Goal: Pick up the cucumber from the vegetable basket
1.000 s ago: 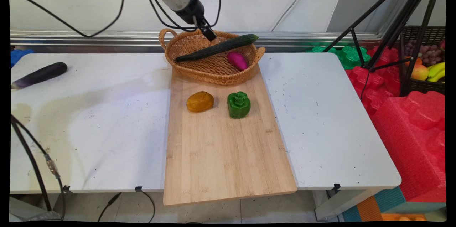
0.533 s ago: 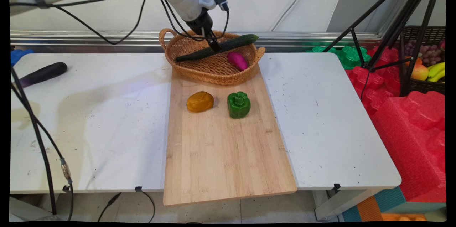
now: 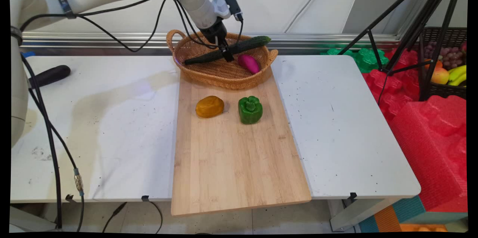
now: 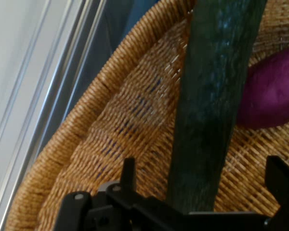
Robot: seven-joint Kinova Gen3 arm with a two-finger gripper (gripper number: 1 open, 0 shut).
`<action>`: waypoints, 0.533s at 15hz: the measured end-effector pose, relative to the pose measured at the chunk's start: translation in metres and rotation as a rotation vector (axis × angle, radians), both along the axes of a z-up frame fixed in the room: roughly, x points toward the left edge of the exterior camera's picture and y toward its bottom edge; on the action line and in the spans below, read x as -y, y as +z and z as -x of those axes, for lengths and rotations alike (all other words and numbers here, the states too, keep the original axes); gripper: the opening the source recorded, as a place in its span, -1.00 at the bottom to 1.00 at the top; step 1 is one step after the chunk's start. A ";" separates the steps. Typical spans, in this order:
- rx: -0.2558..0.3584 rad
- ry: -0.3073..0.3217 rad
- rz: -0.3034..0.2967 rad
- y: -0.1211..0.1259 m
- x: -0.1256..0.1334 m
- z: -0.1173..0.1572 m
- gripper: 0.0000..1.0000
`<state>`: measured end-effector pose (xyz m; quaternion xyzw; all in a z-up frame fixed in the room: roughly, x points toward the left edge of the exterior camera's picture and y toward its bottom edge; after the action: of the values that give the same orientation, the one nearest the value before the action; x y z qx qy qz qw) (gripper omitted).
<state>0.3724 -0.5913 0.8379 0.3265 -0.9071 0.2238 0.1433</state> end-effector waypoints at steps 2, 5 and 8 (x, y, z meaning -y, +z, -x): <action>0.003 -0.008 -0.009 -0.005 0.004 0.000 1.00; 0.012 -0.020 -0.014 -0.010 0.009 0.000 -1.00; 0.023 -0.027 -0.009 -0.009 0.009 0.000 -1.00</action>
<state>0.3720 -0.5999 0.8285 0.3123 -0.9139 0.2217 0.1346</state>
